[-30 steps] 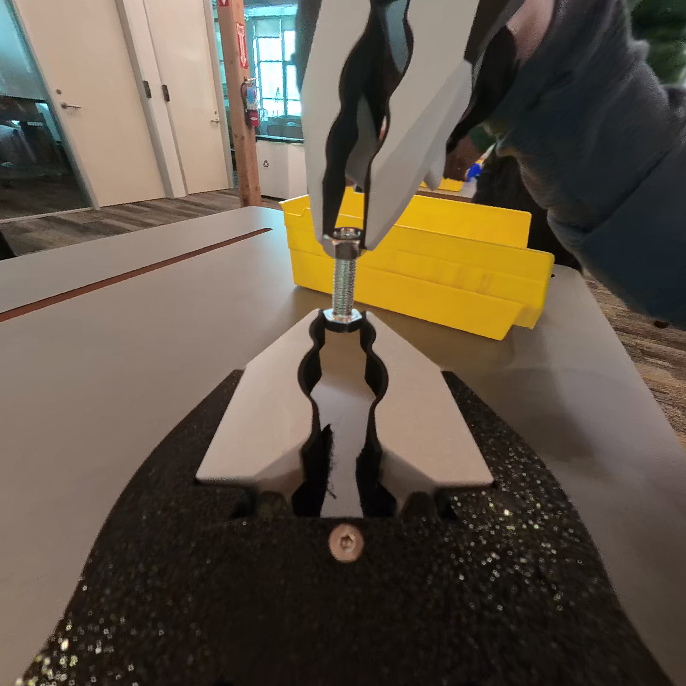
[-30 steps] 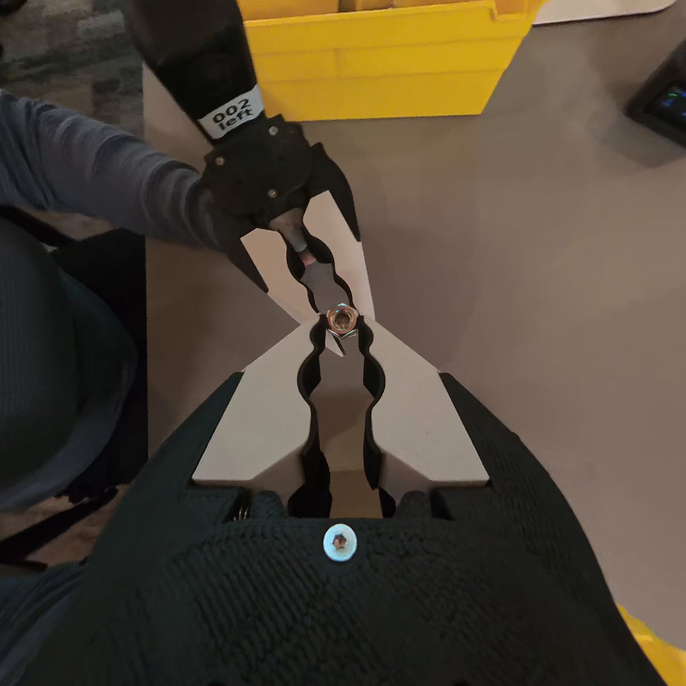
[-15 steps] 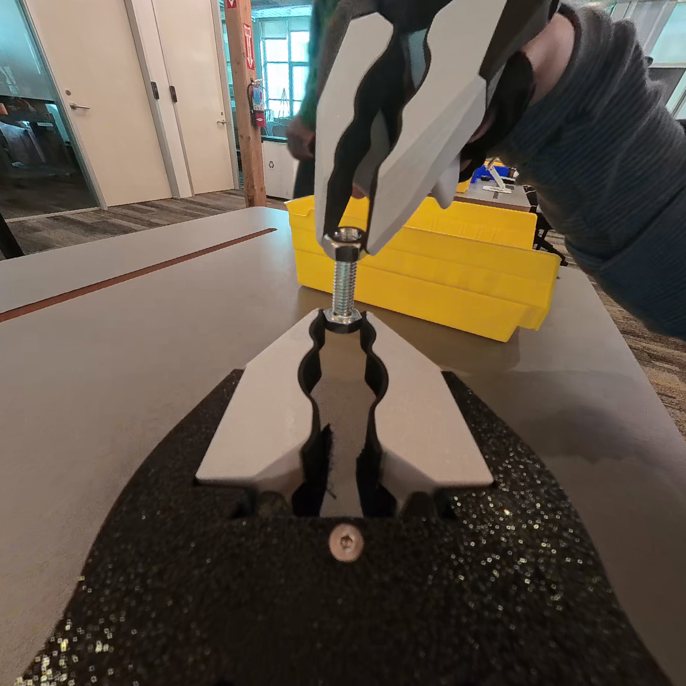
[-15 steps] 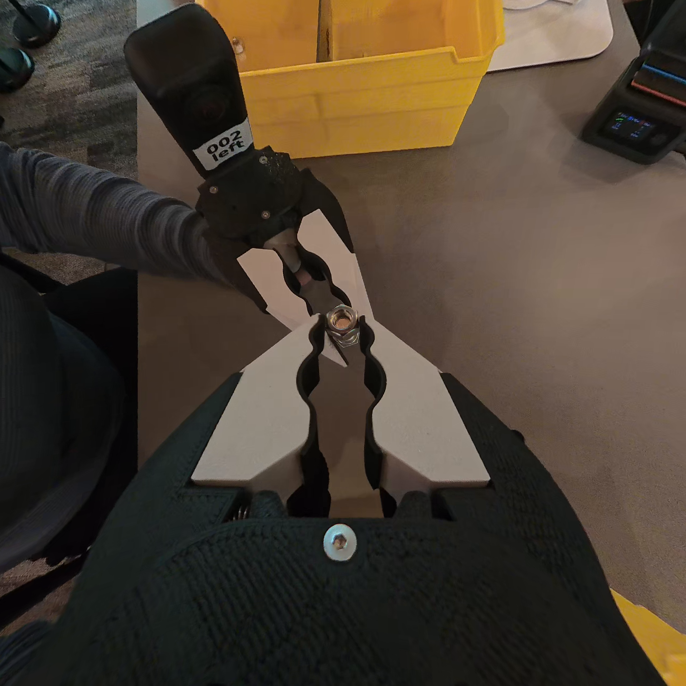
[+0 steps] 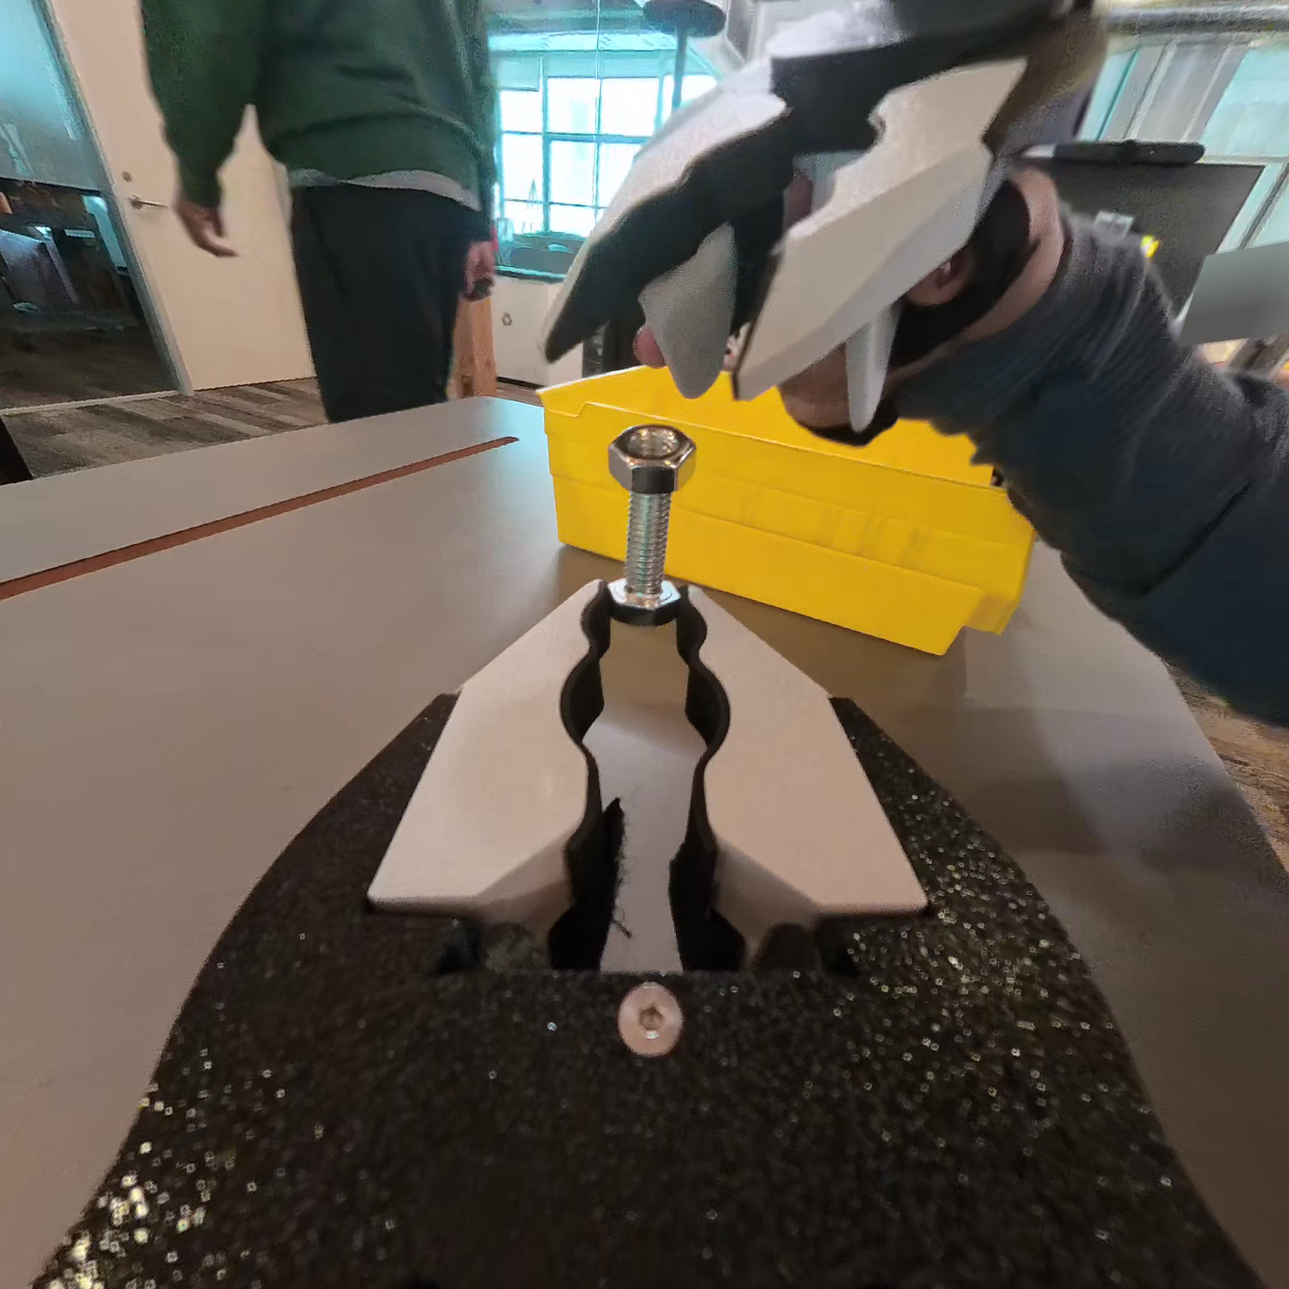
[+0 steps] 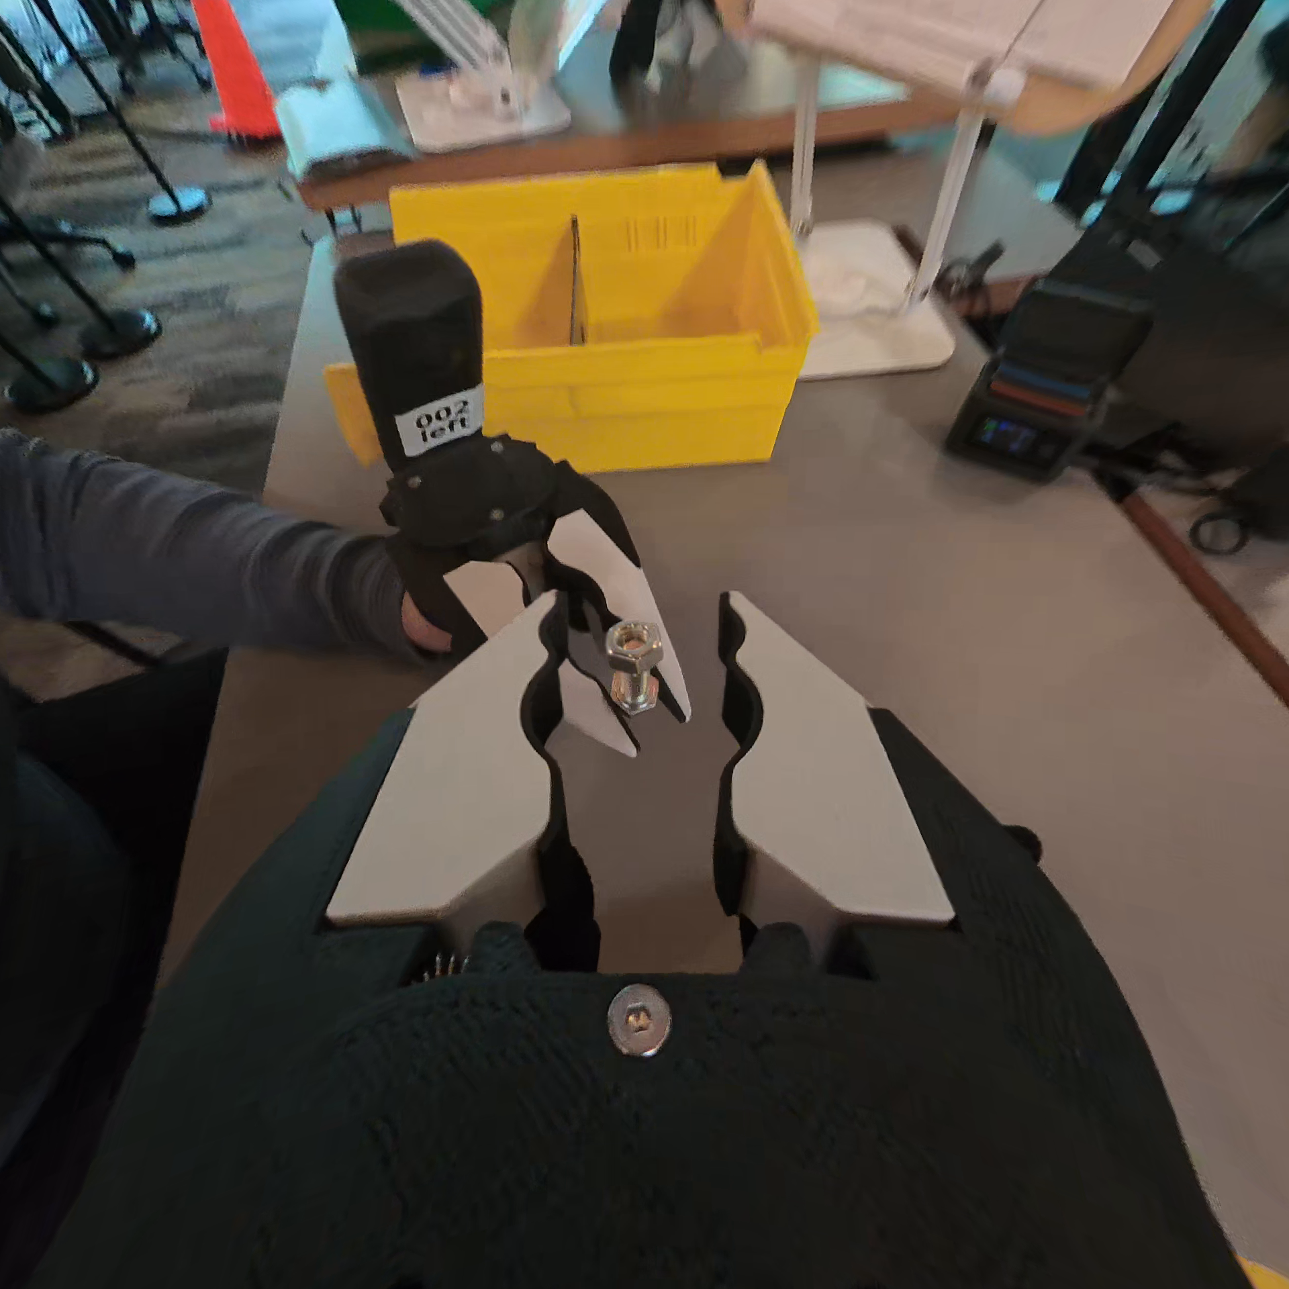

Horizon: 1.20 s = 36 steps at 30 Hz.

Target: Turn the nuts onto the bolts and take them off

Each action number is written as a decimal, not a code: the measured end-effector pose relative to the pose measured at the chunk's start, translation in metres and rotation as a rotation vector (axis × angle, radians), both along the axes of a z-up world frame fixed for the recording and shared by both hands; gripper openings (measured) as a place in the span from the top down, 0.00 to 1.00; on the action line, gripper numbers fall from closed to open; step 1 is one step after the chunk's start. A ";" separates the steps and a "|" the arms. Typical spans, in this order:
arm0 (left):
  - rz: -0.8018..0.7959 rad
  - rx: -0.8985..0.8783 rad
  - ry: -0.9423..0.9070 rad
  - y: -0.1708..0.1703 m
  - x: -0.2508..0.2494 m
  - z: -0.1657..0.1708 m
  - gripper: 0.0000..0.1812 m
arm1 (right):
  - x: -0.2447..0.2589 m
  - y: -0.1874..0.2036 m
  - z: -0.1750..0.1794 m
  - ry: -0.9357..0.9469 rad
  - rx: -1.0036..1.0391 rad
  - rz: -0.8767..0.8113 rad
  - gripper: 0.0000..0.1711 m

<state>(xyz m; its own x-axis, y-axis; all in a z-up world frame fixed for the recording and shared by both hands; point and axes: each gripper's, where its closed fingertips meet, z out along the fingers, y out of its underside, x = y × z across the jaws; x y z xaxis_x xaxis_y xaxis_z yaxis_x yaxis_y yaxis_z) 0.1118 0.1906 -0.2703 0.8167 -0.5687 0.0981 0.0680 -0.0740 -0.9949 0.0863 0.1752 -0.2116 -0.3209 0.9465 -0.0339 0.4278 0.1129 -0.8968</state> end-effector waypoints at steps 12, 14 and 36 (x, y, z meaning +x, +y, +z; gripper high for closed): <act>-0.086 0.012 0.013 -0.007 0.010 0.001 0.90 | 0.002 -0.011 -0.020 0.049 0.014 -0.037 0.83; -0.087 0.022 0.009 -0.007 0.010 0.002 0.91 | 0.002 -0.013 -0.022 0.039 0.014 -0.029 0.85; 0.096 0.062 0.100 -0.005 -0.010 0.006 0.91 | -0.012 -0.003 -0.019 0.208 -0.015 -0.556 0.91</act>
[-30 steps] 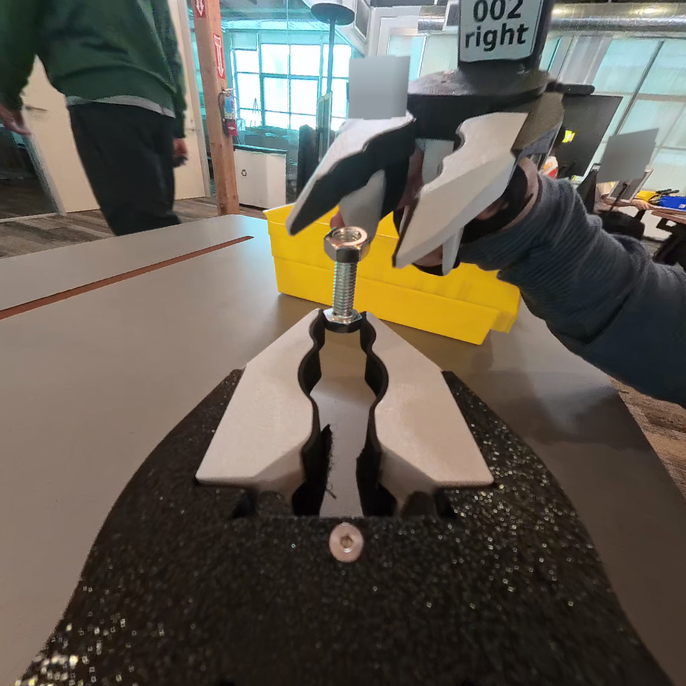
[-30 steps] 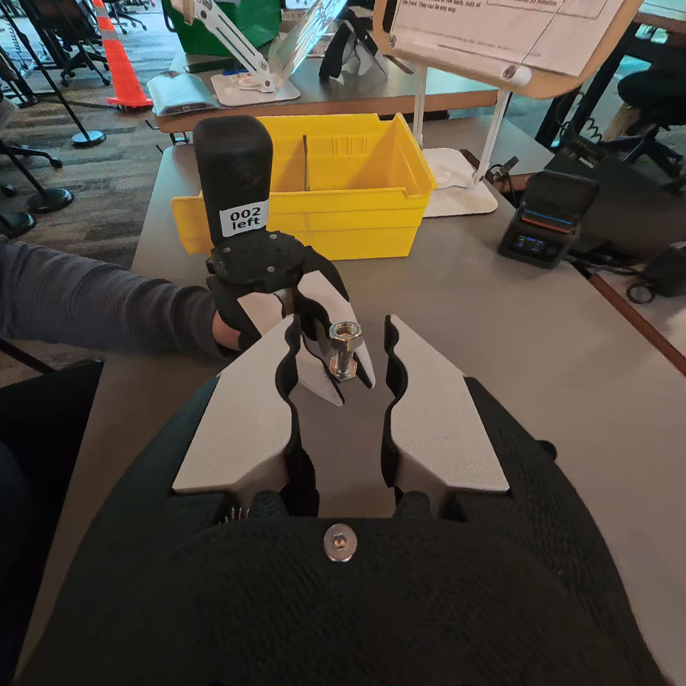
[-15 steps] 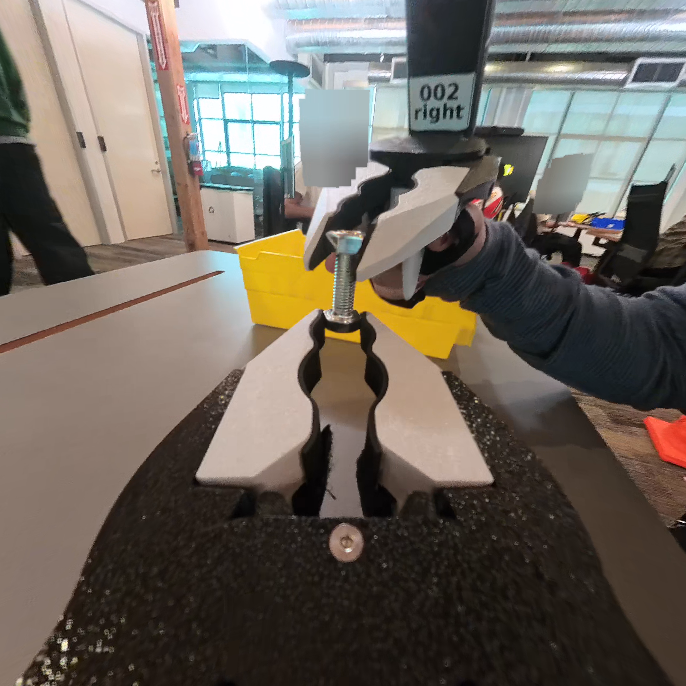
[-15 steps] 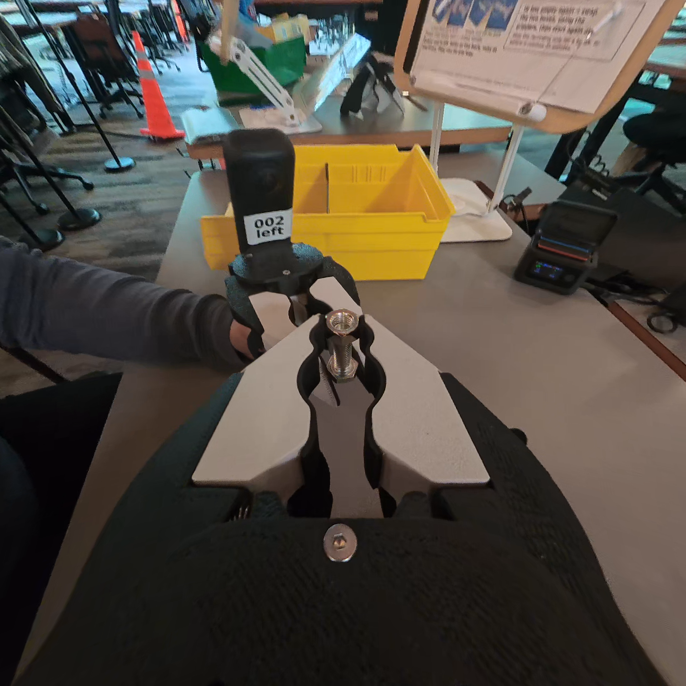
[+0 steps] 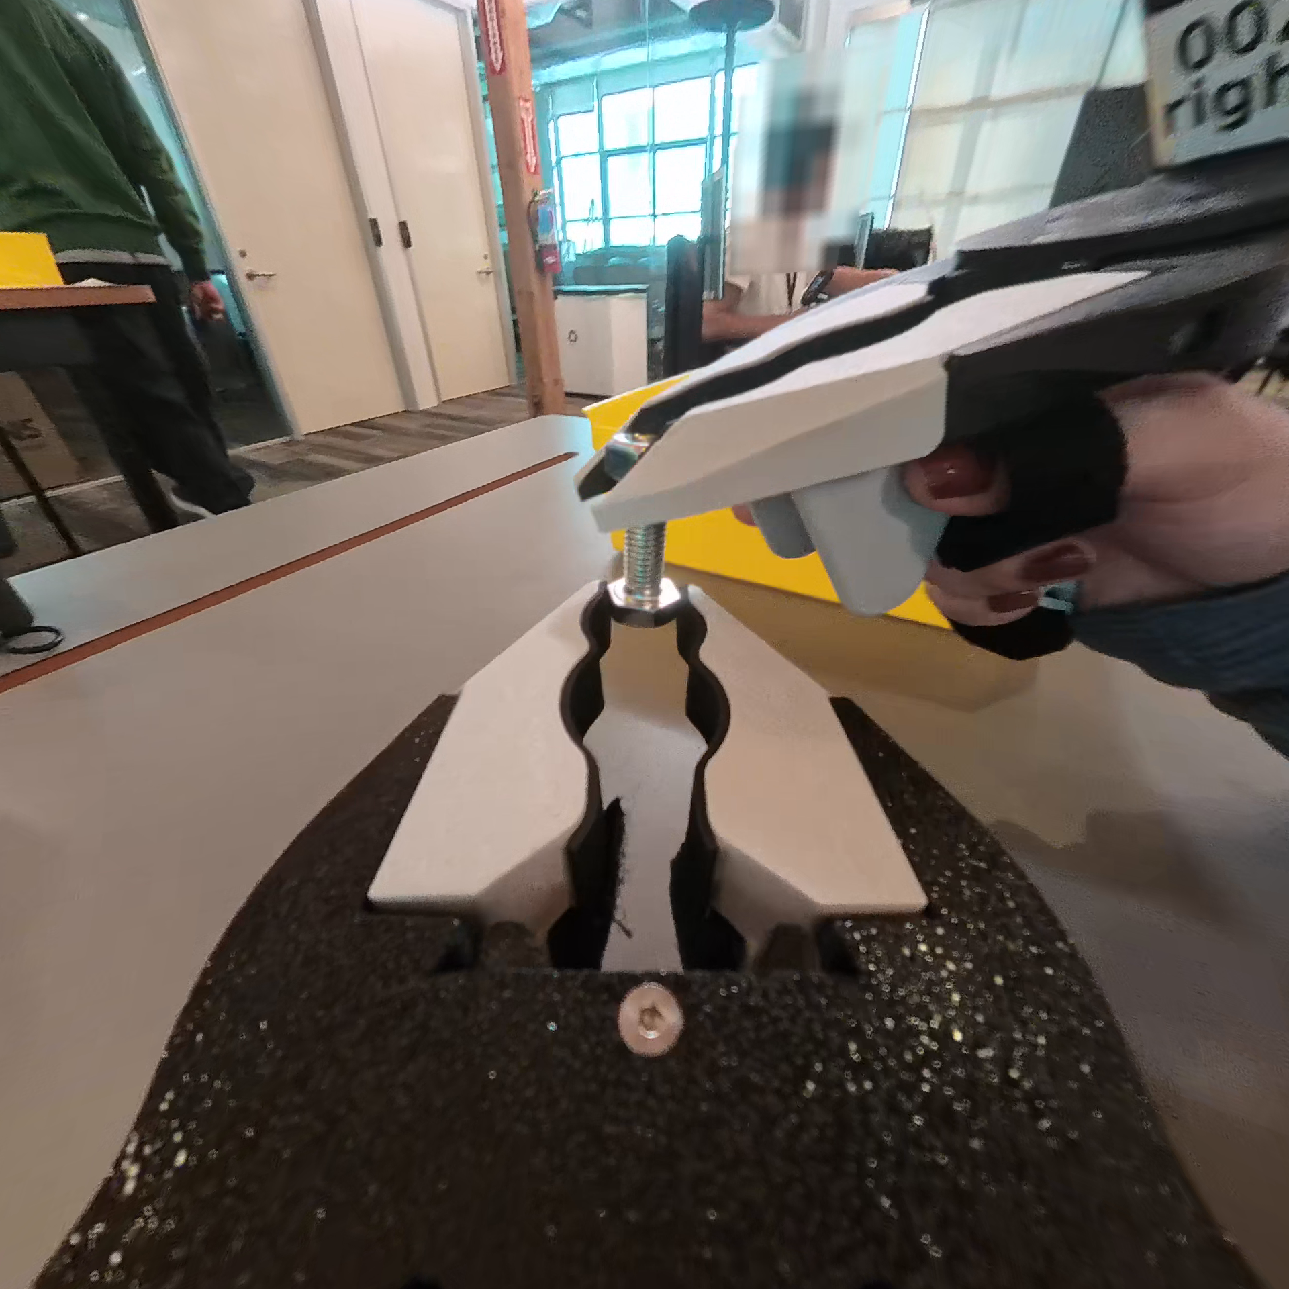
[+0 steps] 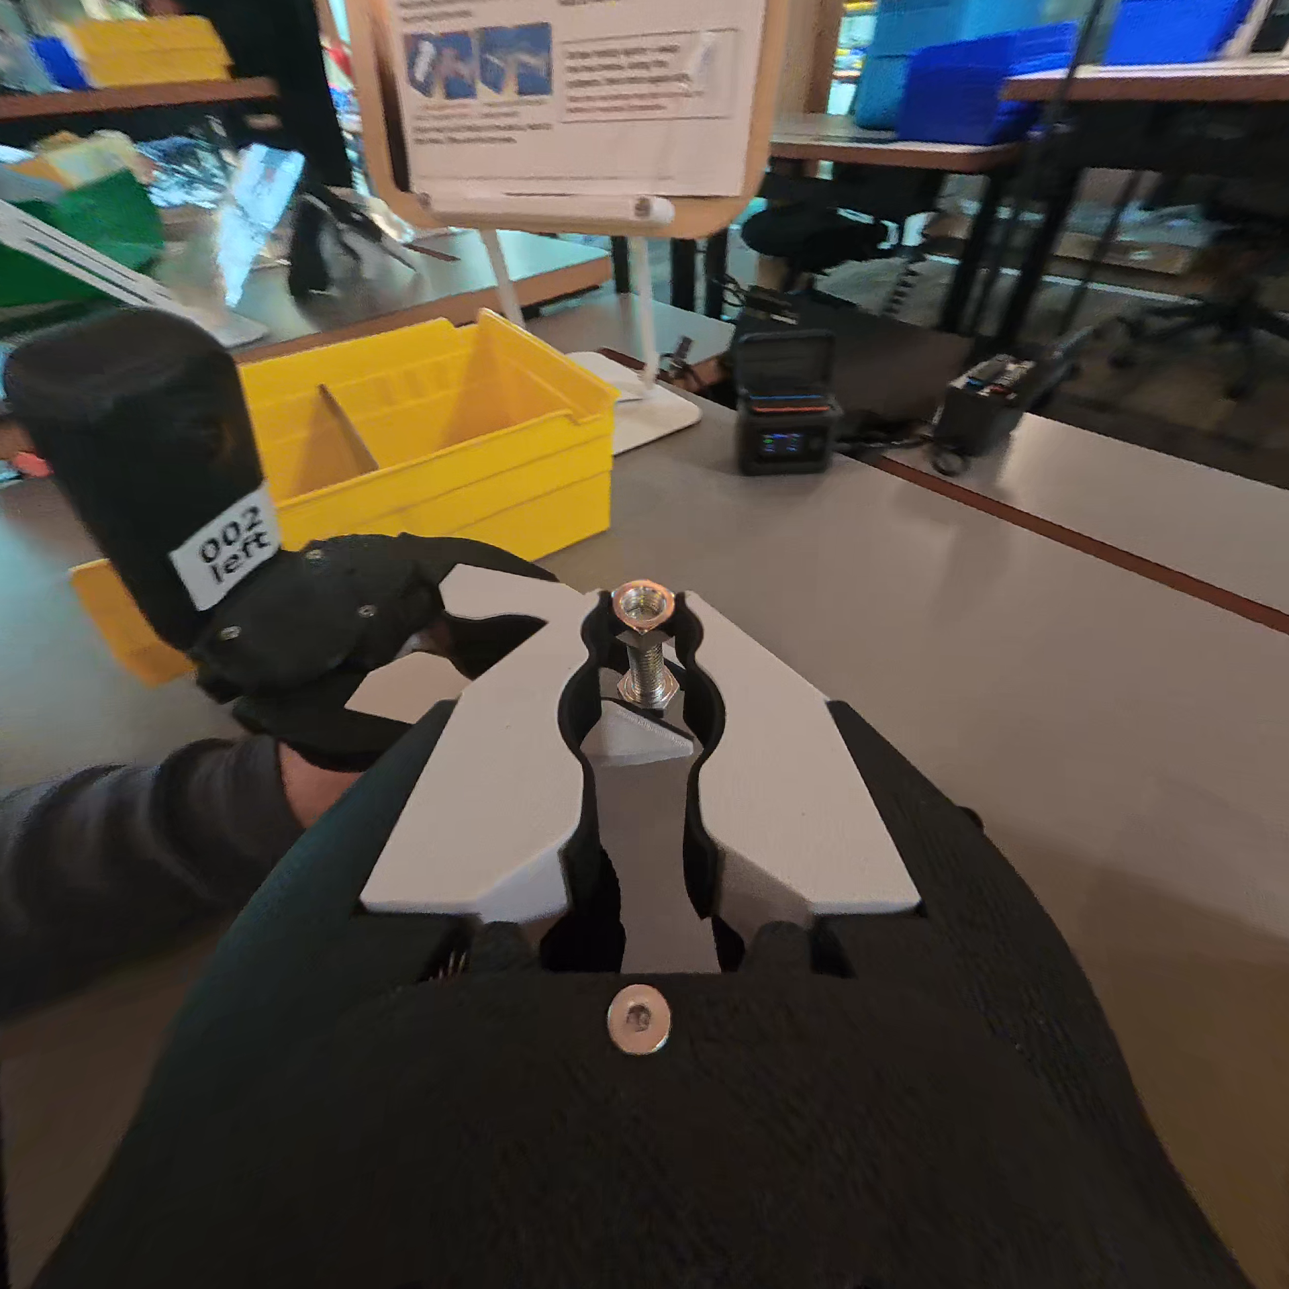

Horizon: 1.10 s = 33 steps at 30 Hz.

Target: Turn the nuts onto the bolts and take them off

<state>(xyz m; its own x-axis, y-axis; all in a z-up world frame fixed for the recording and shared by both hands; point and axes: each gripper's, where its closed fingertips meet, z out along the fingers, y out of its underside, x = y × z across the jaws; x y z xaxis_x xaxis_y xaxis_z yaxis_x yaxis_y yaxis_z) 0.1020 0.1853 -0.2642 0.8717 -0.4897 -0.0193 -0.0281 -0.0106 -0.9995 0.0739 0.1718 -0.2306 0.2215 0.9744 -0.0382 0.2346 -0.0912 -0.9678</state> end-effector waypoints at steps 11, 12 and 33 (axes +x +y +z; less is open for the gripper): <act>-0.071 -0.010 -0.080 -0.002 0.003 0.002 0.91 | 0.003 -0.008 0.012 0.123 0.040 0.134 0.74; -0.111 -0.008 -0.096 -0.004 0.007 0.003 0.91 | 0.004 -0.010 0.014 0.144 0.027 0.174 0.74; -0.591 -0.037 -0.221 -0.047 0.053 0.016 0.90 | 0.034 -0.047 0.024 0.219 -0.088 0.587 0.90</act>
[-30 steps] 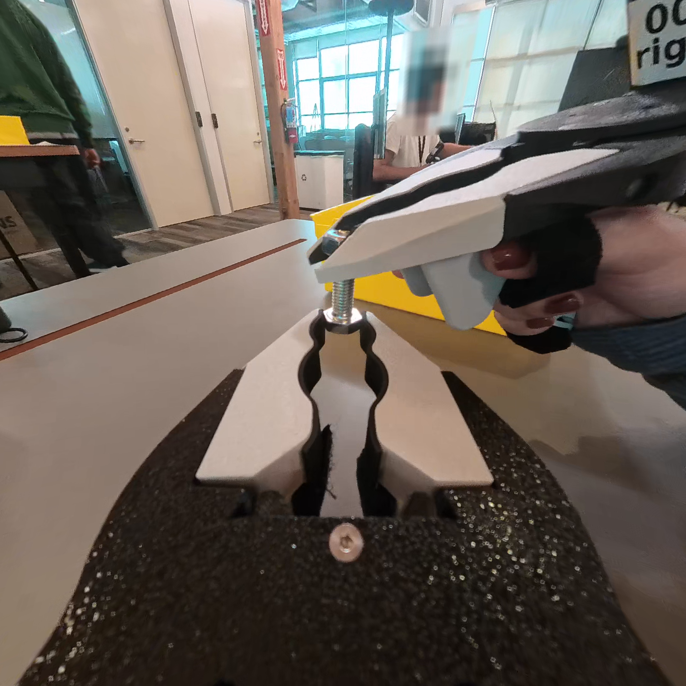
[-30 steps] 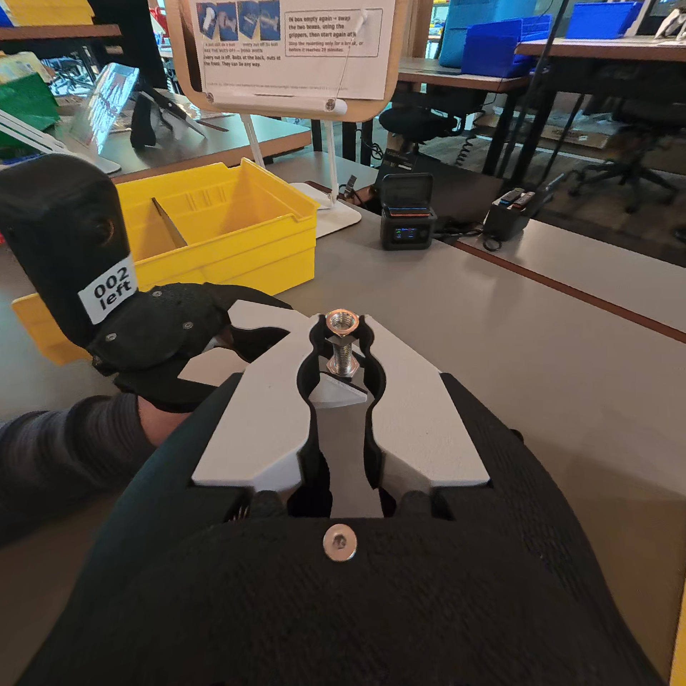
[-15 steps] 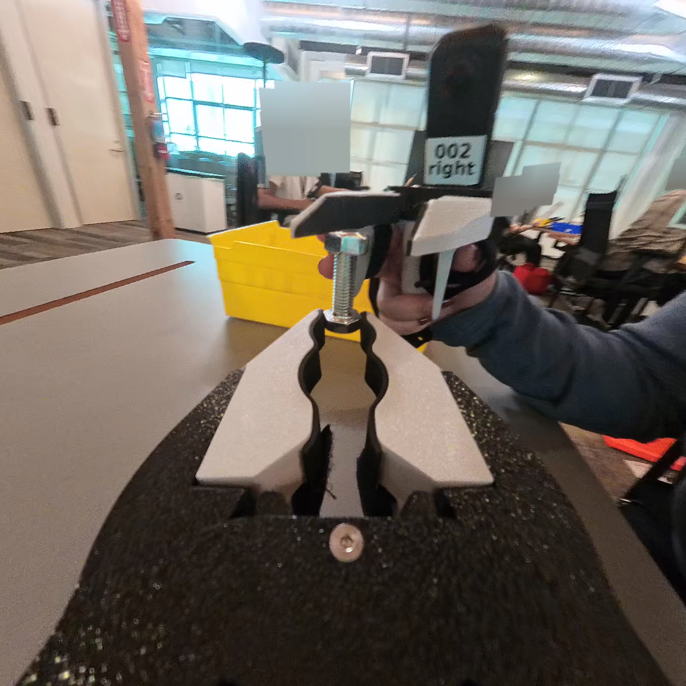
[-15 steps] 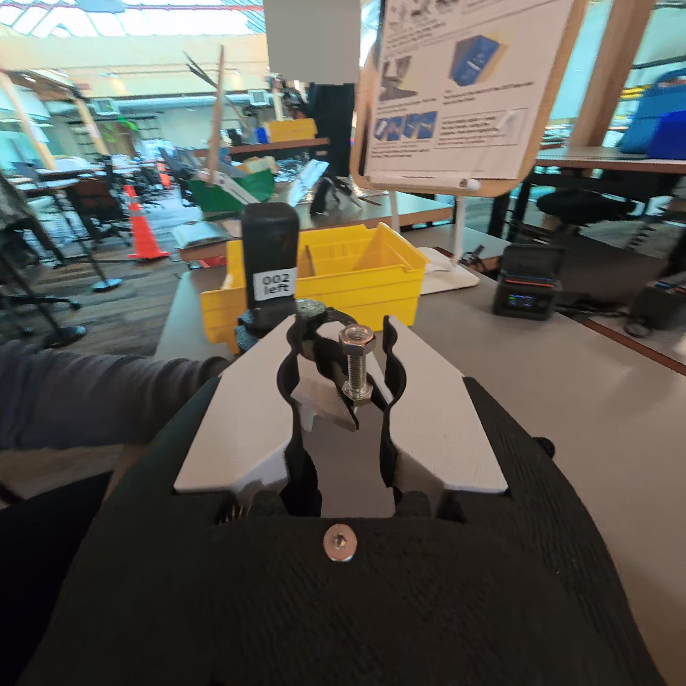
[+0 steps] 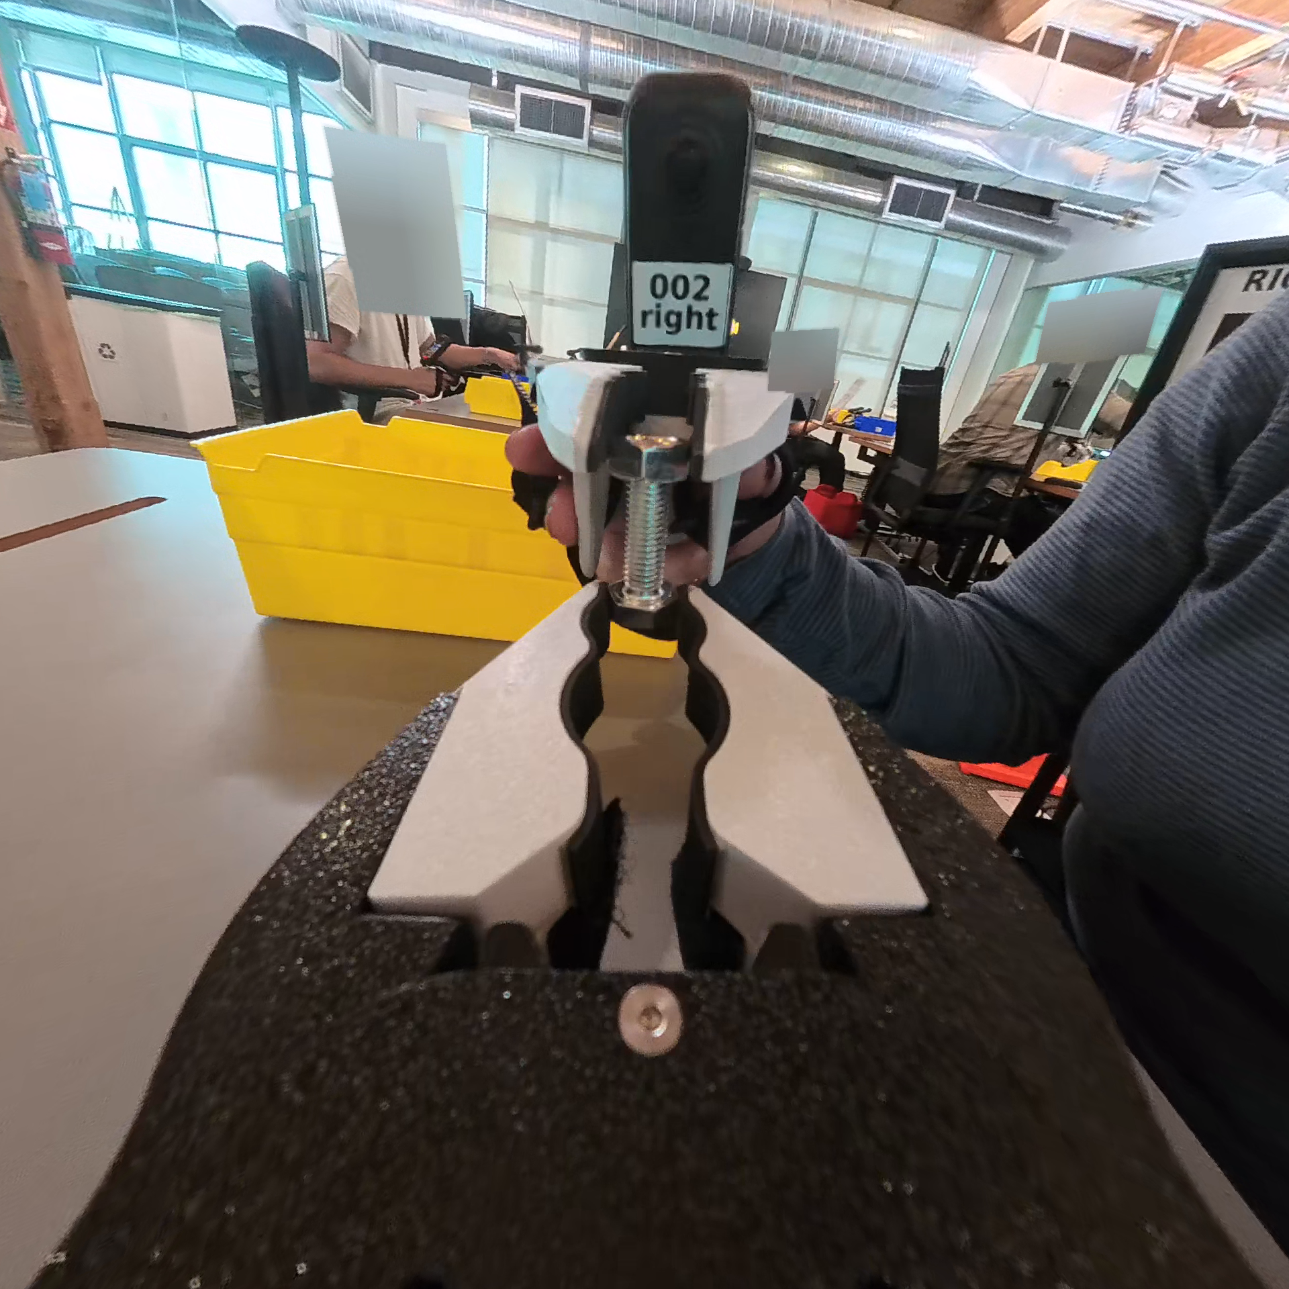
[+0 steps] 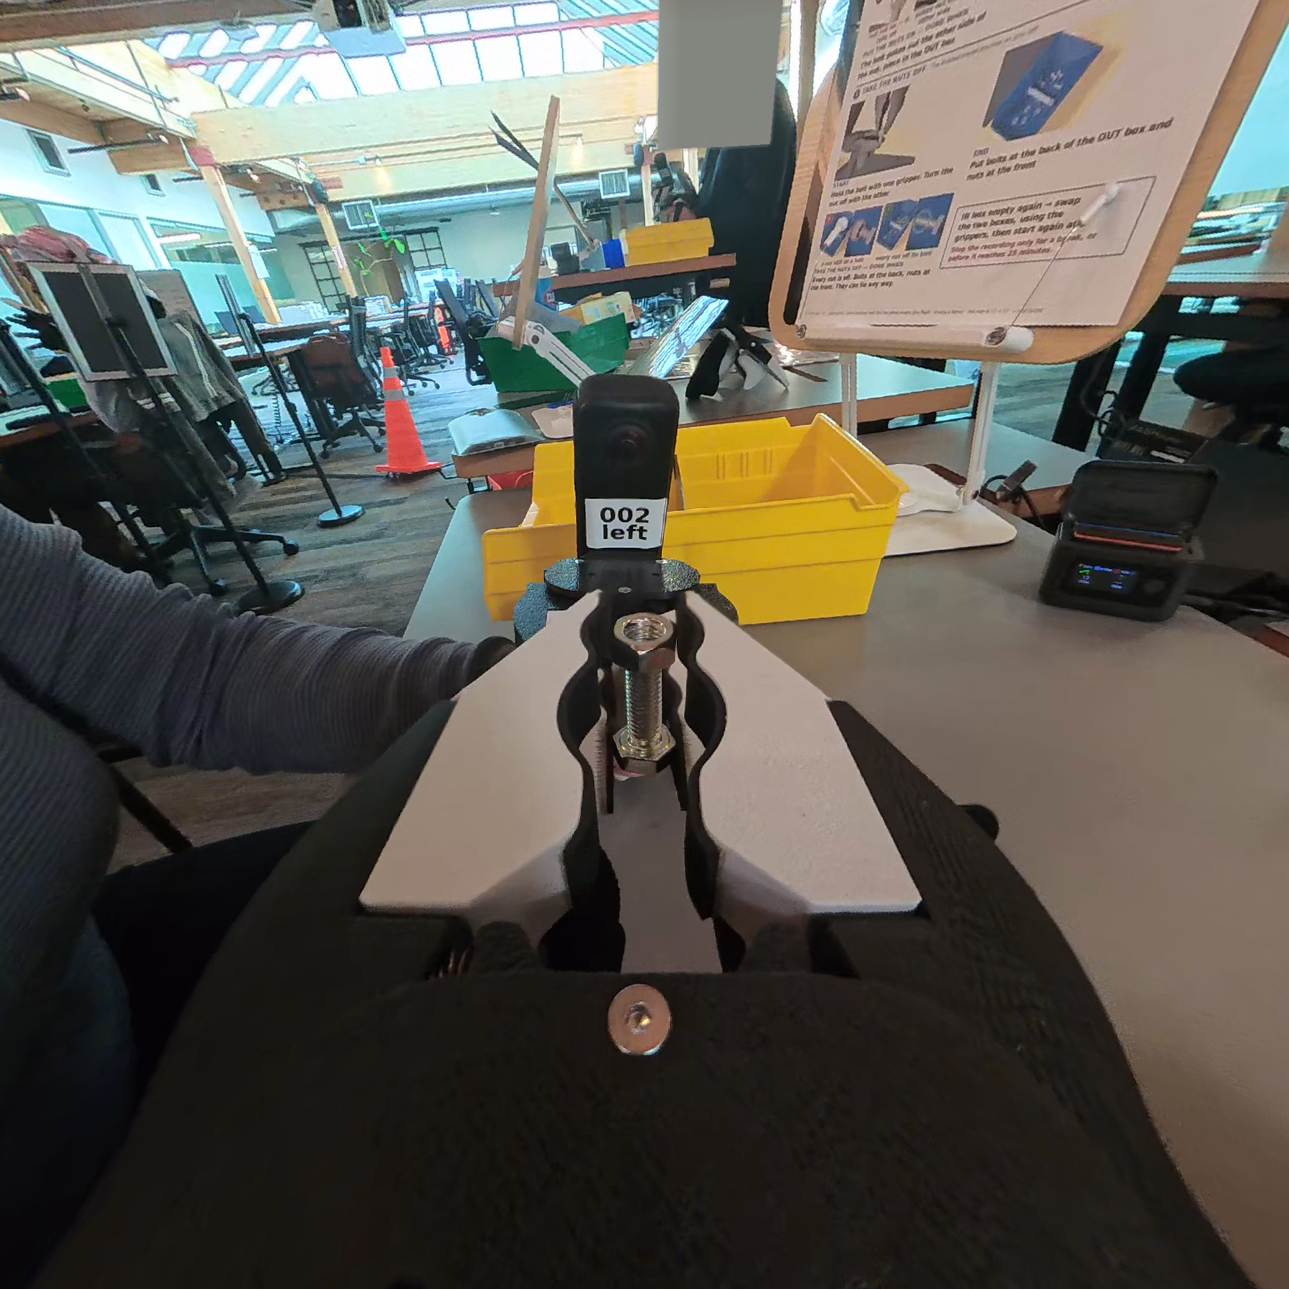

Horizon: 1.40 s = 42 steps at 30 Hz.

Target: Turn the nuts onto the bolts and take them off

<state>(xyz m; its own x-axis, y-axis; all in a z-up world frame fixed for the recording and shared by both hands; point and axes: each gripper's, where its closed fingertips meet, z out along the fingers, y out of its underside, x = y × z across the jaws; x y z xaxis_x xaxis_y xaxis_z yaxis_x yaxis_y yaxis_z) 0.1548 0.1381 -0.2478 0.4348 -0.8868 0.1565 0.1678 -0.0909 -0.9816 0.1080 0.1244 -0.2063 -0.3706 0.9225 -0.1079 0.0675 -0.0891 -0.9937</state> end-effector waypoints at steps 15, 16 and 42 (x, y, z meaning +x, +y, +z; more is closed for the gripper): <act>0.430 -0.015 0.169 0.041 -0.035 -0.023 0.91 | -0.026 0.045 -0.021 -0.039 0.057 -0.444 0.90; 0.442 -0.014 0.171 0.042 -0.036 -0.023 0.91 | -0.027 0.045 -0.021 -0.034 0.070 -0.469 0.90; 0.541 -0.039 0.071 0.046 -0.065 -0.016 0.91 | -0.030 0.024 -0.021 0.031 0.058 -0.346 0.65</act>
